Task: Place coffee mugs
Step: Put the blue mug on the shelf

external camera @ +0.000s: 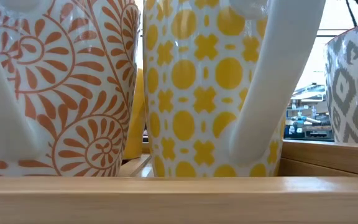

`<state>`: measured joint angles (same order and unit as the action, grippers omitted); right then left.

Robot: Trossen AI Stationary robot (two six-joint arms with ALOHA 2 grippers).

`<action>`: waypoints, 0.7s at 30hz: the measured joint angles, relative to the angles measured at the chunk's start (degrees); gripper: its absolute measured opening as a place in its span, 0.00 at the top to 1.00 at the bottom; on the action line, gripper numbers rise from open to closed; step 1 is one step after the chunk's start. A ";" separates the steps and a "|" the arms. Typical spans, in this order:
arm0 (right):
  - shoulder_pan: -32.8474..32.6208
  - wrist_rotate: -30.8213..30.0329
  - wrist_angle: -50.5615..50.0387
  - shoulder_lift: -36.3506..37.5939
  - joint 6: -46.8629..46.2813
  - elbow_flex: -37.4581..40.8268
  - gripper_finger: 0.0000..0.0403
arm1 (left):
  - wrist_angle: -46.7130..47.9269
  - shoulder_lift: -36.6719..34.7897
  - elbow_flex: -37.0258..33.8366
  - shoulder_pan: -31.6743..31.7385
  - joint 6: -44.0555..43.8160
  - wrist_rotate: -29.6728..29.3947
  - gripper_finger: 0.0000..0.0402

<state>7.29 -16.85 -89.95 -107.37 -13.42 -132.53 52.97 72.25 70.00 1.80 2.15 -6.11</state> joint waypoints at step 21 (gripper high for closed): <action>-9.78 -11.92 10.39 23.27 -18.47 35.98 0.69 | -17.98 1.17 -0.05 0.51 2.01 0.00 0.45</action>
<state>-2.49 -28.78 -79.56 -84.10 -31.89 -96.55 34.99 73.42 69.95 2.31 4.16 -6.11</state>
